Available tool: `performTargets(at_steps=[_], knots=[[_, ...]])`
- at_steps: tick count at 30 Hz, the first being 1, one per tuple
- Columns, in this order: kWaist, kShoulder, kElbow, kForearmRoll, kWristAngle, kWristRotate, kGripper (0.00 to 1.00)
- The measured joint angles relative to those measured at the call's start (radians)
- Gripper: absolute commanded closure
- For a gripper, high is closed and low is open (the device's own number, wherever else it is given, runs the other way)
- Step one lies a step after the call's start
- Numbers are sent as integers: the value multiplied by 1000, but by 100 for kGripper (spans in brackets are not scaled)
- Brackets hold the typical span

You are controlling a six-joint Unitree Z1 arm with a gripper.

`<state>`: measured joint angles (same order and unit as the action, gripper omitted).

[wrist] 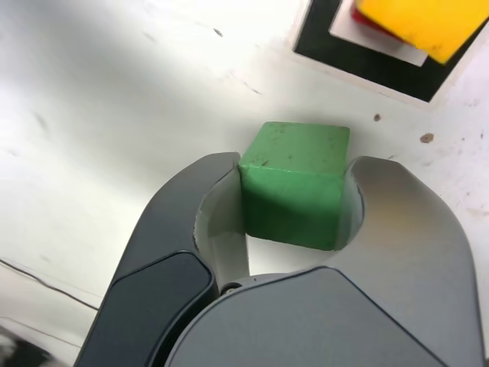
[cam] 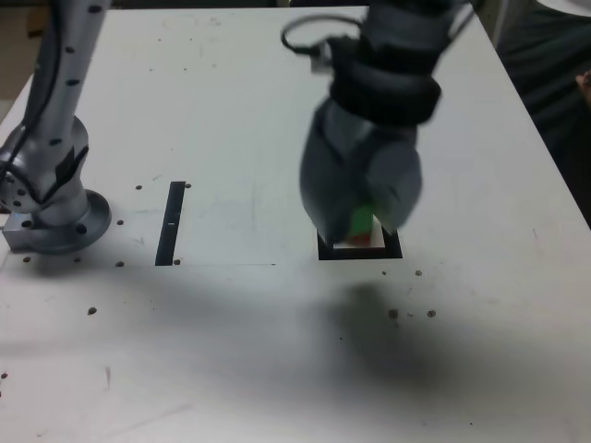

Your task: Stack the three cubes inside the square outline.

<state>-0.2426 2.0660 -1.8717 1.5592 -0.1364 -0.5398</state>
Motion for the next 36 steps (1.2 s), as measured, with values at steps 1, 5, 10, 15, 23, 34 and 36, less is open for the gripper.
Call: performTargets(at_steps=[1,5,10,15,23,34,36], knots=[[0,-14,7,7,6,24,64],[0,-64,21,26,25,101,64],[2,-99,40,42,44,263,64],[16,-107,51,53,45,393,64],[59,-97,36,61,51,570,64],[136,-36,-7,61,98,675,64],[148,-29,-8,61,107,683,64]])
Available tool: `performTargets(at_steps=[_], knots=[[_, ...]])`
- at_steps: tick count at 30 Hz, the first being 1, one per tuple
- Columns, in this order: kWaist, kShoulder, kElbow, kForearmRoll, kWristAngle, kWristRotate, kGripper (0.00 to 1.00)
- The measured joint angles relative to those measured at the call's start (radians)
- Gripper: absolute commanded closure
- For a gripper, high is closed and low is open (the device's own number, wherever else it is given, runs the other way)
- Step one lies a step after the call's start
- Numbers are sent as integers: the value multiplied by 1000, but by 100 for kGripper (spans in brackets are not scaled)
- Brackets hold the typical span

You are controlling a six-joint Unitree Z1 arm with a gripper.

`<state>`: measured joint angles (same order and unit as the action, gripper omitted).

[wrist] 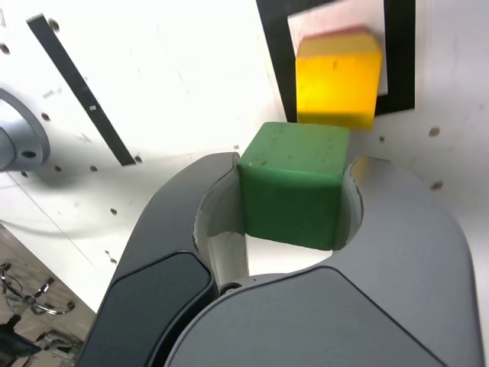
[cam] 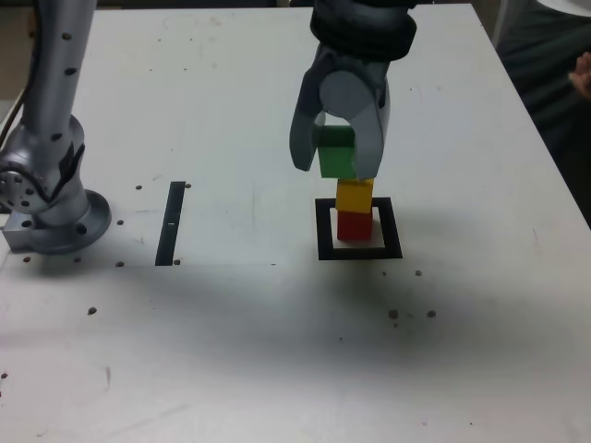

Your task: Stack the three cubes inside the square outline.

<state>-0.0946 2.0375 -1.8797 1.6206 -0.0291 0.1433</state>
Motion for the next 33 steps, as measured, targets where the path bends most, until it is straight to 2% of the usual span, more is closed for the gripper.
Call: performTargets(at_steps=[17,19,23,25,29,33], knots=[[19,63,-43,0,7,16,63],[21,71,-45,-2,7,16,55],[31,78,-42,-2,7,16,24],[35,82,-37,-2,6,16,12],[38,85,-35,-4,4,16,4],[38,85,-35,-4,5,16,1]])
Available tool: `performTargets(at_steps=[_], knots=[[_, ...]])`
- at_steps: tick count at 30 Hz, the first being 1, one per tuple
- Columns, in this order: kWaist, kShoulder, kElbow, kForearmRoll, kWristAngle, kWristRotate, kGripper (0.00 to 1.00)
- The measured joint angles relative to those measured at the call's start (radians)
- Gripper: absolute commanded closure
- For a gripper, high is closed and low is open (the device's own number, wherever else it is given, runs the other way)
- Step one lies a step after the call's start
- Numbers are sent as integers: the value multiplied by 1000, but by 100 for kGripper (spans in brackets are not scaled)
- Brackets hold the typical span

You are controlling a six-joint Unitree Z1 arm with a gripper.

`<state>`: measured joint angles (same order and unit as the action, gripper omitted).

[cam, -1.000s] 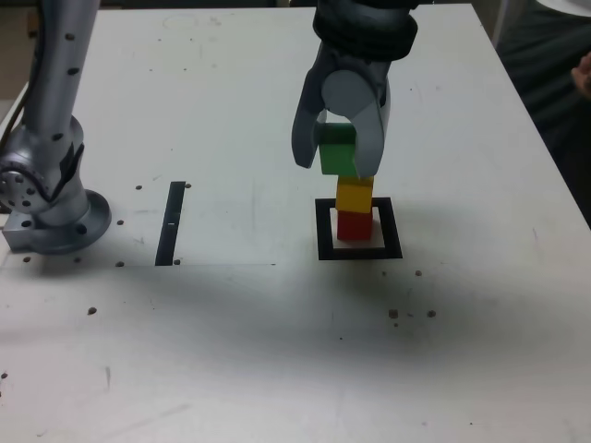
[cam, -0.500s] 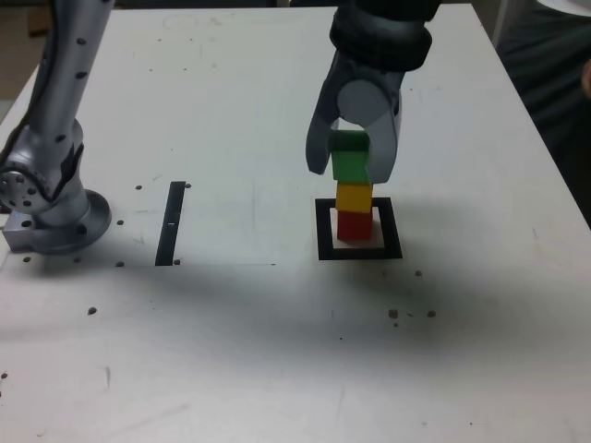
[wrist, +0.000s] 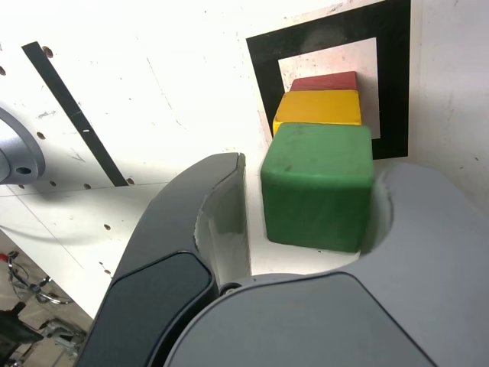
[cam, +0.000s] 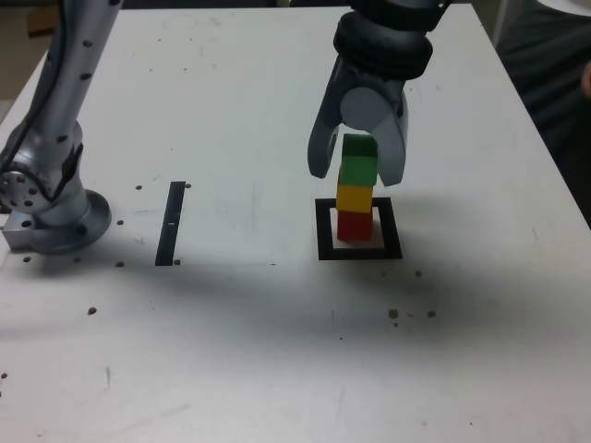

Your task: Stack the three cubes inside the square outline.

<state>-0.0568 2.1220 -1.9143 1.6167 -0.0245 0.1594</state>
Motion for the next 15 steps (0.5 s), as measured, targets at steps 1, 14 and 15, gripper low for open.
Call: performTargets(at_steps=[1,14,15], knots=[[0,-2,1,0,1,0,1],[0,-129,84,-2,41,-25,1],[0,-144,100,-3,44,-31,1]])
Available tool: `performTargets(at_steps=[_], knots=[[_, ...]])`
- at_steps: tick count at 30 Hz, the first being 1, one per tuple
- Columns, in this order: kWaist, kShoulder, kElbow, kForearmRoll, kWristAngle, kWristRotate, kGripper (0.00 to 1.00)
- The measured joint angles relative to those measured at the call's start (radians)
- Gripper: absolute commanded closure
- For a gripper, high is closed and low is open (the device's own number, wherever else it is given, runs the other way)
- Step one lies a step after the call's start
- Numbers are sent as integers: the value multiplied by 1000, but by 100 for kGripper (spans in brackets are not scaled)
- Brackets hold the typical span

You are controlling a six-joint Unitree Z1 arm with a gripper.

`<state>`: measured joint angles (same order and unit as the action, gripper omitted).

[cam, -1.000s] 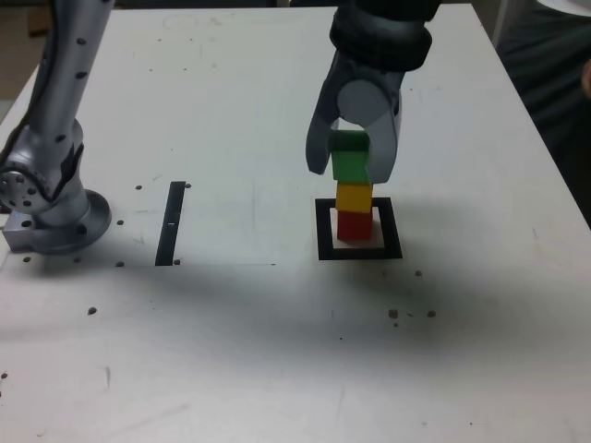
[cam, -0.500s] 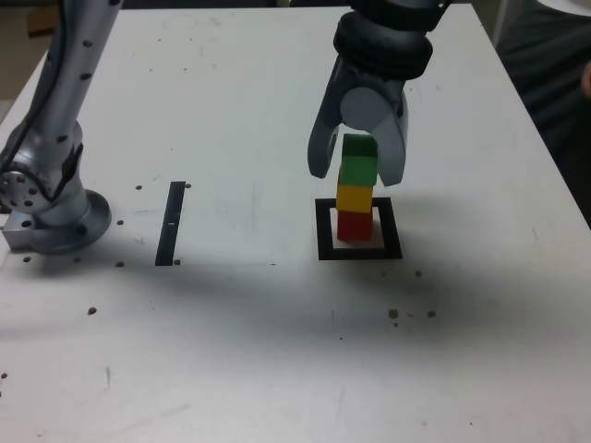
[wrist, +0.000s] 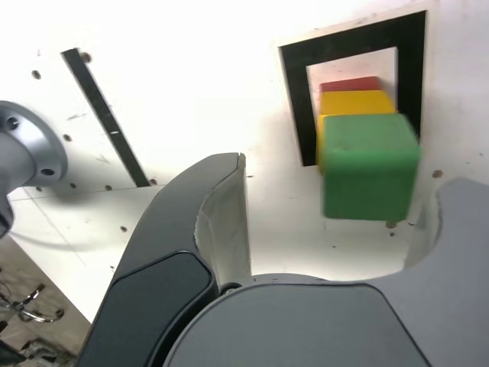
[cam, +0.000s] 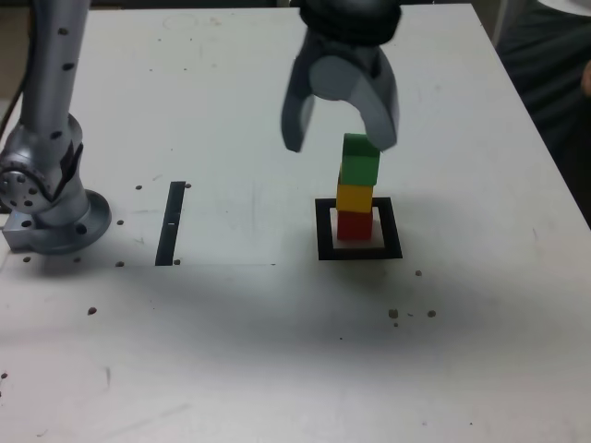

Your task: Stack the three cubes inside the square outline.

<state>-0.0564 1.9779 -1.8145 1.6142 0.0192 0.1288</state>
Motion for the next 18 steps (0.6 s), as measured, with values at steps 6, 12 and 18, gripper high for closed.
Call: performTargets(at_steps=[6,12,18], knots=[[0,-121,116,-3,7,-37,1],[0,-237,270,-29,9,-83,1],[0,-340,464,-119,19,-114,0]])
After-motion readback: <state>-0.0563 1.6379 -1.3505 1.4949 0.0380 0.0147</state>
